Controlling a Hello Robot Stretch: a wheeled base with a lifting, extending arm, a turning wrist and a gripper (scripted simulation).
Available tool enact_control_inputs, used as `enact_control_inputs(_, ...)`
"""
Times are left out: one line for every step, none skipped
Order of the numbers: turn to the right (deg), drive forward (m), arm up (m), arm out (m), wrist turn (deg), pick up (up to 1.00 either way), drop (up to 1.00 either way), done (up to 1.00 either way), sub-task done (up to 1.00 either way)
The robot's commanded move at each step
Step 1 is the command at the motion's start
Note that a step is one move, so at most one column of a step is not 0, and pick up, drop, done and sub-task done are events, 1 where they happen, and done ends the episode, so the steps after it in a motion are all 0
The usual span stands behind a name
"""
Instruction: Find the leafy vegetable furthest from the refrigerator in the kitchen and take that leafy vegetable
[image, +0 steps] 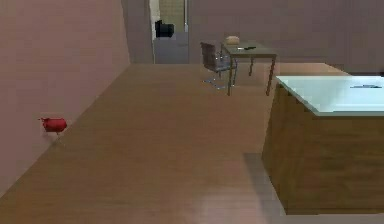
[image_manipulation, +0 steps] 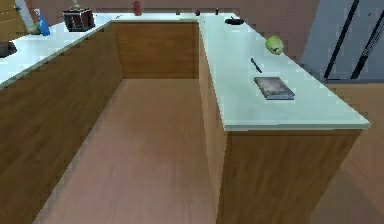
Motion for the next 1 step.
enact_control_inputs(0.0, 1.00, 0.00, 0.00, 0.0, 0.00, 0.00, 0.00, 0.00)
